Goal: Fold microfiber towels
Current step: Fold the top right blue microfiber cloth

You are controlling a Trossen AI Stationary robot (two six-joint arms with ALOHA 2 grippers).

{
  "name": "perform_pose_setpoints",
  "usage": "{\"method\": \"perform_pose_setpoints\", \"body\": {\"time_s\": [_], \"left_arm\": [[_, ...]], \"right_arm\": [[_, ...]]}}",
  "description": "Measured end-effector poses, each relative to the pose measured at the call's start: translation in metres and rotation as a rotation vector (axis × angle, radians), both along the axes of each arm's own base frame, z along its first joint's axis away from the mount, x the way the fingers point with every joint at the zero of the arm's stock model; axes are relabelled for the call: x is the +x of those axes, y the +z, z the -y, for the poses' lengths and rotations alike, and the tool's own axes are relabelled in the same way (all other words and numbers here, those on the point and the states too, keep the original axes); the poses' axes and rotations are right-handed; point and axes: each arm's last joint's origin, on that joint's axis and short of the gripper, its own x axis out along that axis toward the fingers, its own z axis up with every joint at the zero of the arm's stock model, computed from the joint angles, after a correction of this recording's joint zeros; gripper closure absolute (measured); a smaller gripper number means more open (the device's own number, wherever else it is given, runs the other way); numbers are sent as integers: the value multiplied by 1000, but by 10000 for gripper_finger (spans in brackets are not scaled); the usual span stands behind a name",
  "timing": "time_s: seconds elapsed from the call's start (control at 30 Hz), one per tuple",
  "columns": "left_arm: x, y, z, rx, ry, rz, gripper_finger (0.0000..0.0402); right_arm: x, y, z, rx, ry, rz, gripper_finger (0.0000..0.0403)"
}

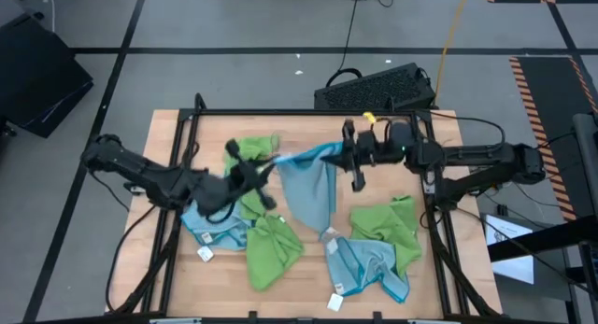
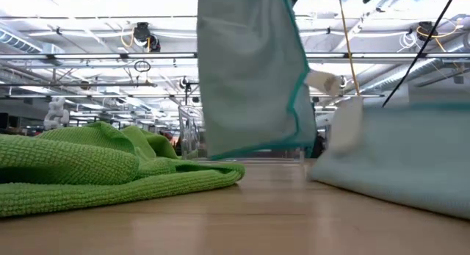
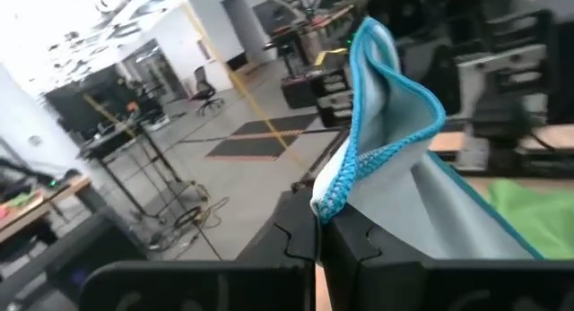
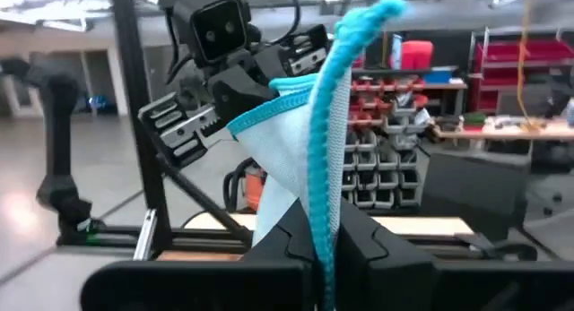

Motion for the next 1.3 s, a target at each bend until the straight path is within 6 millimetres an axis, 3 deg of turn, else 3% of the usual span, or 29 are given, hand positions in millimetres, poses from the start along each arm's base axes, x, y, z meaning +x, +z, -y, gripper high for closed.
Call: {"method": "perform_pose_setpoints", "body": {"time_s": [0.13,0.4,0.57,0.8,1.13,1.3], "left_arm": [[4,-1,-12,-48,-49,12,395],[-9,-12,18,-131,-182,-58,395],[-18,-21,29,-148,-173,-113,394],[-22,3,15,-53,-70,-13,397],[-26,44,-17,84,-93,163,398],[-30,42,-26,24,-158,144,398]], "right_arm": [[-3,-4,13,80,87,-58,399],[-3,-14,2,148,283,-189,399],[-3,-15,1,132,289,-192,399],[-6,13,20,153,180,37,399],[-8,70,34,111,139,136,399],[-4,70,35,145,220,68,399]]}}
